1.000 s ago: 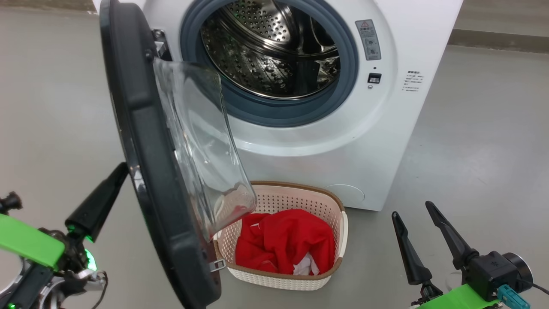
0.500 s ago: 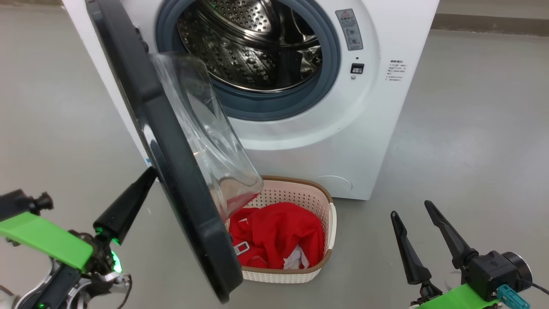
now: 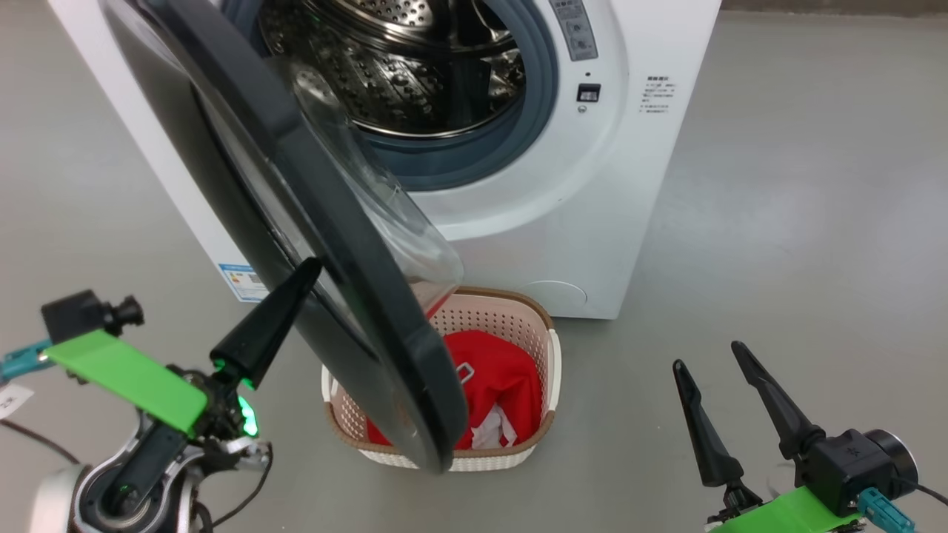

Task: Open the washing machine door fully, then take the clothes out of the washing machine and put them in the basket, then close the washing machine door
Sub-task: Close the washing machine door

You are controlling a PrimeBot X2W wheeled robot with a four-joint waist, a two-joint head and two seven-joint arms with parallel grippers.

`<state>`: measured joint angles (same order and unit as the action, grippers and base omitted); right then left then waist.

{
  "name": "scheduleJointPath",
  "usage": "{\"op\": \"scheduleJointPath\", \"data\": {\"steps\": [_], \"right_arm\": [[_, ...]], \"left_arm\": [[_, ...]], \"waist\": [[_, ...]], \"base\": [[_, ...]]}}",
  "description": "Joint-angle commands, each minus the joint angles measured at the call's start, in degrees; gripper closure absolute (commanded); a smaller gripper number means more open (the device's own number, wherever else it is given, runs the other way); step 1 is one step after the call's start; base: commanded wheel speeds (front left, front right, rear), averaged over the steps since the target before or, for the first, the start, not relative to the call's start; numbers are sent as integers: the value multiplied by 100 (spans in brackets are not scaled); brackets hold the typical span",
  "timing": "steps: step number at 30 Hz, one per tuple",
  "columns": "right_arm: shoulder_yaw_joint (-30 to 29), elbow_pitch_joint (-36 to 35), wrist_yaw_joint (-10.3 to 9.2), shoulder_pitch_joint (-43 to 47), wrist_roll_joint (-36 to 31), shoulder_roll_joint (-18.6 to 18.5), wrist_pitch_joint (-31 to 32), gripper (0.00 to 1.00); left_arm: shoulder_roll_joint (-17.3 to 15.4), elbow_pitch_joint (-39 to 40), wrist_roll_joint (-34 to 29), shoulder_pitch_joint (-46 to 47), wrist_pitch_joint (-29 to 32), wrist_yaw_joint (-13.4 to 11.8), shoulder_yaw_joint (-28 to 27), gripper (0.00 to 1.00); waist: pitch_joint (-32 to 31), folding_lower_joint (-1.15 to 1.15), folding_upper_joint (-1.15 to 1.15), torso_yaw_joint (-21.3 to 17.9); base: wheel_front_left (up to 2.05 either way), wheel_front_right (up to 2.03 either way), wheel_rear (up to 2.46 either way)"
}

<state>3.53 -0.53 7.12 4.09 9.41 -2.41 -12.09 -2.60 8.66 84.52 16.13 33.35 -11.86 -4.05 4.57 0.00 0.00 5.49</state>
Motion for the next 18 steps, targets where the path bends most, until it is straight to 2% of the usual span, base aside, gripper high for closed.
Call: {"op": "scheduleJointPath", "data": {"steps": [1, 18], "right_arm": [[144, -163, 36, -305, -50, -46, -19, 0], [159, -109, 36, -505, -43, -46, -54, 0]], "left_arm": [[-32, 103, 74, 298, -31, 101, -58, 100], [-29, -663, 297, 1052, -442, 410, 344, 100]], "waist": [[77, 0, 0, -72], [366, 0, 0, -594]], "base": [[0, 0, 0], [0, 0, 0]]}}
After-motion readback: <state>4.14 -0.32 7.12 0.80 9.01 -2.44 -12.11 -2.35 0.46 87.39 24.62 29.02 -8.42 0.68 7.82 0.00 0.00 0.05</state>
